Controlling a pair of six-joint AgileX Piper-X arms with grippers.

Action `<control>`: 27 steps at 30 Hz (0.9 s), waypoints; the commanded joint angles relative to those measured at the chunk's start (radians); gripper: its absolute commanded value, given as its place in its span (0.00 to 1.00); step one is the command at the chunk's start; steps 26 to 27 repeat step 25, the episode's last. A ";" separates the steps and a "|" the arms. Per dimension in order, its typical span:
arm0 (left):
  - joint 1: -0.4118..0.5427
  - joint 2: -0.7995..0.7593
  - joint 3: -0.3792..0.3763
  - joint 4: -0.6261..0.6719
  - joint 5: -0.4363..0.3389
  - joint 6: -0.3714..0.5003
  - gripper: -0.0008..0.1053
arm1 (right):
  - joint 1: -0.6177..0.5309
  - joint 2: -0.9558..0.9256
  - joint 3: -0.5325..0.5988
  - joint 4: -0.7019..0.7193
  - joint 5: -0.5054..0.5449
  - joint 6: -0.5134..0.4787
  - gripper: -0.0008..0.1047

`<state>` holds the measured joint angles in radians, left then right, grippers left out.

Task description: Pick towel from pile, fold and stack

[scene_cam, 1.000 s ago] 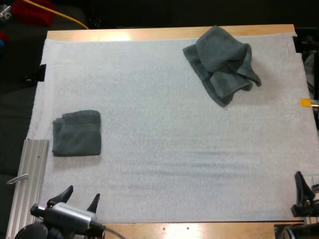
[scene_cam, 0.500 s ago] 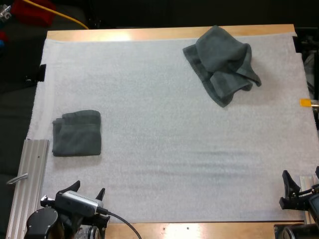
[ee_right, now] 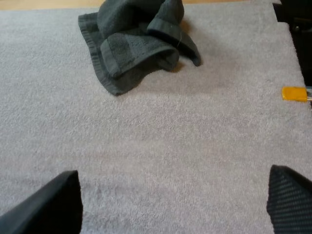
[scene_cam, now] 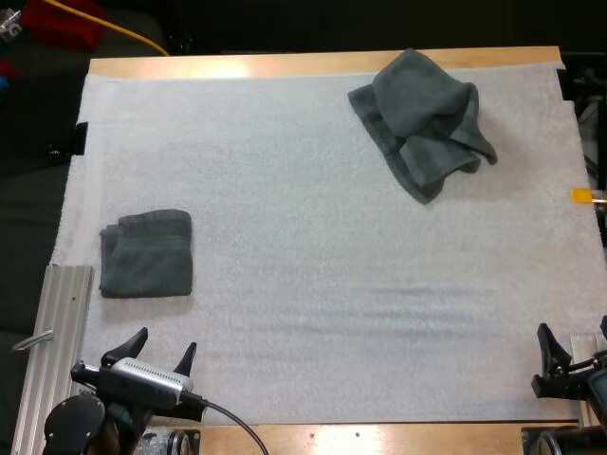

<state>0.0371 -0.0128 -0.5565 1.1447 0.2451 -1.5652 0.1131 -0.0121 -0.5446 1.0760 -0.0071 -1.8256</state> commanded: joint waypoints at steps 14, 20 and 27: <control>-0.009 -0.139 -0.001 -0.015 -0.003 -0.007 0.58 | -0.004 -0.041 -0.001 -0.010 -0.004 -0.002 0.72; -0.011 -0.139 -0.001 -0.015 -0.003 -0.007 0.58 | -0.004 -0.041 -0.001 -0.010 -0.004 -0.002 0.72; -0.011 -0.139 -0.001 -0.015 -0.003 -0.007 0.58 | -0.004 -0.041 -0.001 -0.010 -0.004 -0.002 0.72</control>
